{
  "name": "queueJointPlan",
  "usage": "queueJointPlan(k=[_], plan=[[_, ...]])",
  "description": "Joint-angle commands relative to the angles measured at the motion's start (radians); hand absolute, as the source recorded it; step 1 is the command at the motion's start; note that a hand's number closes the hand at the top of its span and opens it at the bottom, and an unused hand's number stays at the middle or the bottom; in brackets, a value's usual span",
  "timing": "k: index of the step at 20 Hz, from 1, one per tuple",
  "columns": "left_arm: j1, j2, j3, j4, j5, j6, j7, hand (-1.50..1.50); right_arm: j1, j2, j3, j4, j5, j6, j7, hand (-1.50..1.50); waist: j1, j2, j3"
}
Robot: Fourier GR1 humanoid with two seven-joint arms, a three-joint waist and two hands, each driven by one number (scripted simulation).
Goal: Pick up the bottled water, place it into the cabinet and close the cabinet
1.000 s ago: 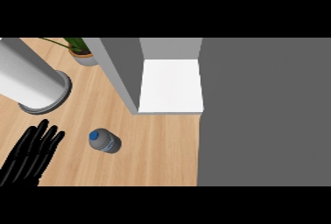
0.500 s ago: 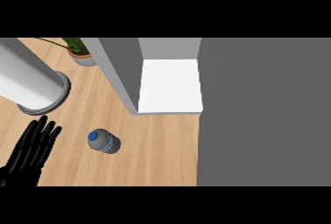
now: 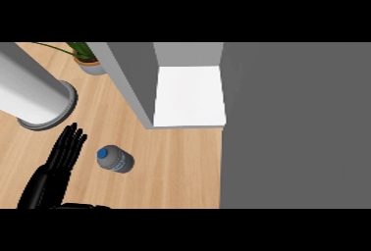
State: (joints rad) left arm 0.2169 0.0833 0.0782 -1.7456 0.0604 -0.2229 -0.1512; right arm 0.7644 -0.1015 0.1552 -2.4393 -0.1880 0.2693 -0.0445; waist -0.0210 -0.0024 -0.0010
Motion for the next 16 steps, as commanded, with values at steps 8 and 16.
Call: queueJointPlan(k=[8, 16], plan=[[-0.209, 0.006, 0.093, 0.475, -0.044, 0.029, -0.251, -1.5, 0.17, -0.016, -0.018, -0.149, -0.037, 0.067, -0.056, -1.5, -0.003, 0.0, 0.0], [-0.316, 0.007, 0.112, 0.849, -0.084, 0.006, -0.488, -1.5, 0.215, -0.021, -0.007, -0.176, -0.044, 0.081, -0.07, -1.5, -0.013, 0.004, -0.002]])
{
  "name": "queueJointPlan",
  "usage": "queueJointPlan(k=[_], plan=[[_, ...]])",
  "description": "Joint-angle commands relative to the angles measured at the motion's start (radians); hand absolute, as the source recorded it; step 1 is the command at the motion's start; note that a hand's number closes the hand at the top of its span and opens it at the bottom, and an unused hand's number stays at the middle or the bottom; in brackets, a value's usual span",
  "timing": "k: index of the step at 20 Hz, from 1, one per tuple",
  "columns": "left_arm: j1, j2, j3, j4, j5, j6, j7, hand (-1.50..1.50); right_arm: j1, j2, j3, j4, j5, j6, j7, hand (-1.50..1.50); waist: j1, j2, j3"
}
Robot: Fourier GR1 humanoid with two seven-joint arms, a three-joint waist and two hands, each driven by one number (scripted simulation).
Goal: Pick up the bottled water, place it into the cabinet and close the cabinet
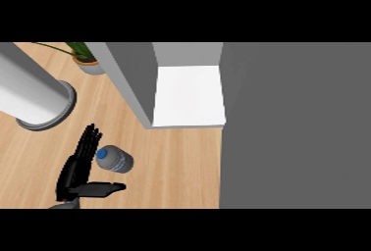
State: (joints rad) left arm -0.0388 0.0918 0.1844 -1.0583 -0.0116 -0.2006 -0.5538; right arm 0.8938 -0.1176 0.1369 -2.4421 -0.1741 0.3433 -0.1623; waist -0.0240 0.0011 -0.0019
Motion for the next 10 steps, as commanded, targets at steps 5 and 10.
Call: queueJointPlan(k=[5, 10], plan=[[-0.098, 0.048, 0.012, 0.319, 0.004, -0.147, -0.198, -1.5, 0.092, 0.03, 0.034, -0.071, 0.028, 0.023, -0.061, -1.5, -0.001, -0.001, 0.0], [-0.161, 0.007, 0.016, 0.473, -0.002, -0.151, -0.284, -1.5, 0.113, 0.015, 0.017, -0.103, -0.011, 0.029, -0.05, -1.5, -0.003, 0.001, 0.0]])
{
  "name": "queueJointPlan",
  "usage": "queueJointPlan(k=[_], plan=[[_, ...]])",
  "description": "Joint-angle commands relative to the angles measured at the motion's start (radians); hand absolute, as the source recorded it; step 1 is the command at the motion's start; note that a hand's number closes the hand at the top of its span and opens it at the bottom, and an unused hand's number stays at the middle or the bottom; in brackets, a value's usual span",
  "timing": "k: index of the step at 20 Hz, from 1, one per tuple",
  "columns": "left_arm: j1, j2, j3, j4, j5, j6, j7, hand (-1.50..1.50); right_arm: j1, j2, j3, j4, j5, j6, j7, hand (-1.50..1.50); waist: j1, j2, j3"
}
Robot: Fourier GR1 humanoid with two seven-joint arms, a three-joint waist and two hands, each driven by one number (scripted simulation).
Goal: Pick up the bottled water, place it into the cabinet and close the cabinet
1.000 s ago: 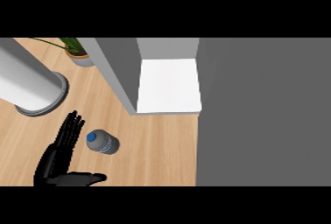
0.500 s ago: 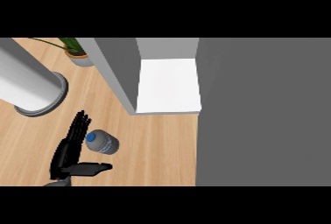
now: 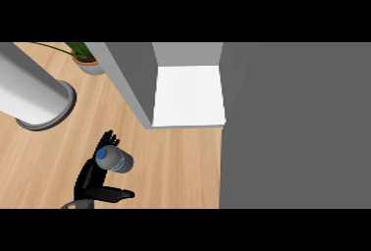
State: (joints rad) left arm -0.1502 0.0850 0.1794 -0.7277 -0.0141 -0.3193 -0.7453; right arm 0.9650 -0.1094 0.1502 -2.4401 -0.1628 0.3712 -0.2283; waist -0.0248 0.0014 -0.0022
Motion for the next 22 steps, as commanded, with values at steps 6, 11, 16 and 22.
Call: queueJointPlan(k=[6, 11, 16, 22], plan=[[-0.142, -0.019, 0.07, 0.277, 0.033, 0.003, -0.148, 1.5, 0.112, -0.012, -0.005, -0.137, -0.013, 0.034, -0.008, -1.5, -0.011, 0.0, -0.001], [-0.138, 0.003, 0.079, 0.297, 0.069, -0.097, -0.157, 1.5, 0.074, -0.04, -0.083, -0.136, -0.087, 0.03, 0.018, -1.5, 0.003, 0.001, 0.0], [-0.159, -0.023, 0.073, 0.336, 0.062, -0.065, -0.214, 1.5, 0.095, -0.032, -0.071, -0.143, -0.092, 0.039, 0.021, -1.5, -0.001, 0.003, 0.0], [-0.107, -0.082, 0.112, 0.271, 0.148, 0.049, -0.232, 1.5, 0.116, 0.014, -0.015, -0.15, -0.037, 0.019, 0.011, -1.5, 0.011, -0.003, 0.001]])
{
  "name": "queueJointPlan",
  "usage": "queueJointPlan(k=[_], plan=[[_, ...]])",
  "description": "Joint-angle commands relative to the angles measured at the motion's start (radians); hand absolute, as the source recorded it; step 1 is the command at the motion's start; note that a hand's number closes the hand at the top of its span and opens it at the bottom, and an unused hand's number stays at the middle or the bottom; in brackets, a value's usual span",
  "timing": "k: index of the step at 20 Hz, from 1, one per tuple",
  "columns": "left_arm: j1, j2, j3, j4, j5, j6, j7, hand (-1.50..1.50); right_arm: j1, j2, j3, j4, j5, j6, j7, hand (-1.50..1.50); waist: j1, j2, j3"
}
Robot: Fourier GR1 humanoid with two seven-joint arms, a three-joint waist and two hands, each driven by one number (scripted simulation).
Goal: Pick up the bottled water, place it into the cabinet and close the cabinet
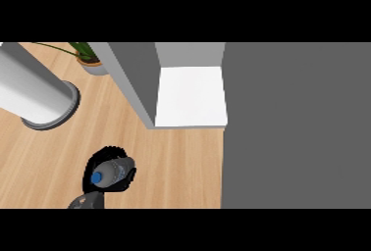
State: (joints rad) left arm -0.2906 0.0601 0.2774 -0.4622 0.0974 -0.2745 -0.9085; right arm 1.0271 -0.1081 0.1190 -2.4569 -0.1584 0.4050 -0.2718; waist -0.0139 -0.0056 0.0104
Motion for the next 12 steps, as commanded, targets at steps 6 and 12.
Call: queueJointPlan(k=[6, 12], plan=[[0.012, -0.058, -0.097, -0.039, 0.113, -0.003, -0.031, 1.5, 0.017, -0.012, 0.005, -0.154, -0.078, -0.007, 0.114, -1.5, 0.005, 0.003, -0.011], [-0.039, -0.059, -0.282, -0.123, 0.277, 0.1, 0.094, 1.5, -0.013, 0.012, 0.029, -0.116, -0.057, -0.026, 0.117, -1.5, 0.004, 0.003, -0.011]])
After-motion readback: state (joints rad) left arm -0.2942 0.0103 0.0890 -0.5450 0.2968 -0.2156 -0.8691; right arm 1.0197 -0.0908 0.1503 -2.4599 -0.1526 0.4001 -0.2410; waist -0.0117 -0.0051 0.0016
